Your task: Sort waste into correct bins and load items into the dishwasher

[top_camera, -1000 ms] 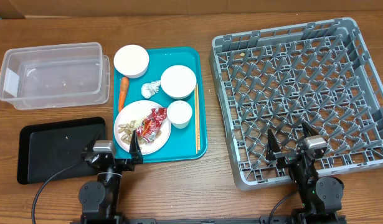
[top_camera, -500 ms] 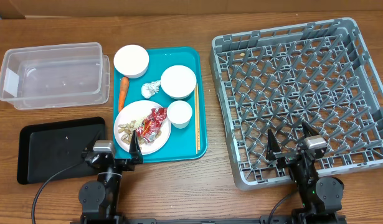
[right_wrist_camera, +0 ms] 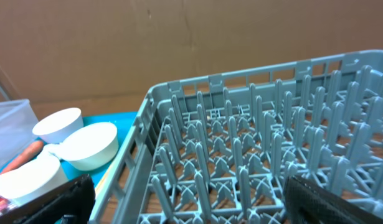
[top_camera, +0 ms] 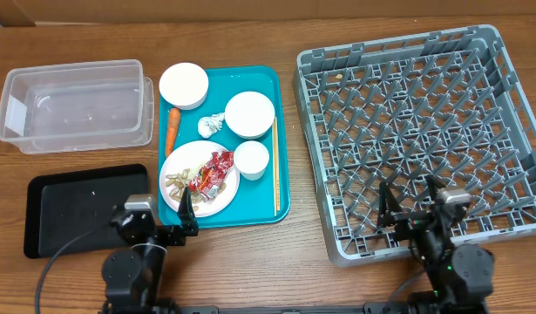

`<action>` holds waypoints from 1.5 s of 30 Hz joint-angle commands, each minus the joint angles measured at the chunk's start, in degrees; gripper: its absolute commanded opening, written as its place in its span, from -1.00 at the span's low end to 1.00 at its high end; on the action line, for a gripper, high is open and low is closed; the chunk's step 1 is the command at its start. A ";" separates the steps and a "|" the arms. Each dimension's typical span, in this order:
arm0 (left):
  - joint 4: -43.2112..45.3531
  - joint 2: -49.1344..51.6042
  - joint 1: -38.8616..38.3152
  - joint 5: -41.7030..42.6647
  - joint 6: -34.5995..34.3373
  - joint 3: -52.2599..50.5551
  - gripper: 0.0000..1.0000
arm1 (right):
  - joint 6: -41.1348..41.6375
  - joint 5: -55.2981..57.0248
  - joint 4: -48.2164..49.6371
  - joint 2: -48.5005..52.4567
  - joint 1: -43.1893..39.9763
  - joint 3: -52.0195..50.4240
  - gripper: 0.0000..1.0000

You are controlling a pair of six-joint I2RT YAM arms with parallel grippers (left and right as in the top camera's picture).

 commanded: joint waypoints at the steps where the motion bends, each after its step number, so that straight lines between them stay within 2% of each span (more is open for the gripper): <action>1: -2.62 6.95 -0.35 -0.15 -0.48 8.26 0.99 | 0.63 0.94 -4.63 5.79 -0.15 9.49 1.00; 3: -5.16 11.41 -0.35 -0.15 -0.44 12.09 1.00 | 0.63 1.07 -7.93 9.97 -0.15 13.66 1.00; 10: -20.04 36.20 -0.37 -0.15 4.13 33.38 1.00 | 1.75 1.03 -22.71 29.27 -0.17 30.47 1.00; 15: -33.86 52.96 -0.37 -0.15 4.24 48.87 1.00 | 3.37 1.27 -33.38 42.66 -0.15 39.76 1.00; 18: -37.73 59.36 -0.37 0.61 4.17 53.51 0.99 | 3.39 1.25 -35.71 48.00 -0.15 42.10 1.00; 25: -35.91 68.91 -0.37 4.20 4.11 54.10 1.00 | 3.39 2.19 -37.07 52.78 -0.17 42.49 1.00; 34: -32.57 81.74 -0.44 7.93 3.98 54.07 0.99 | 3.39 2.14 -37.03 53.07 -0.15 42.49 1.00; 41: -31.56 92.87 -2.69 9.14 3.96 54.07 0.73 | 3.39 2.14 -37.05 53.07 -0.15 42.49 1.00; 43: -31.52 94.71 -3.39 9.11 3.96 54.07 0.58 | 3.39 2.14 -37.20 53.07 -0.15 42.49 1.00; 45: -31.78 96.19 -3.80 9.14 3.96 54.07 0.34 | 3.39 2.14 -37.27 53.07 -0.17 42.49 1.00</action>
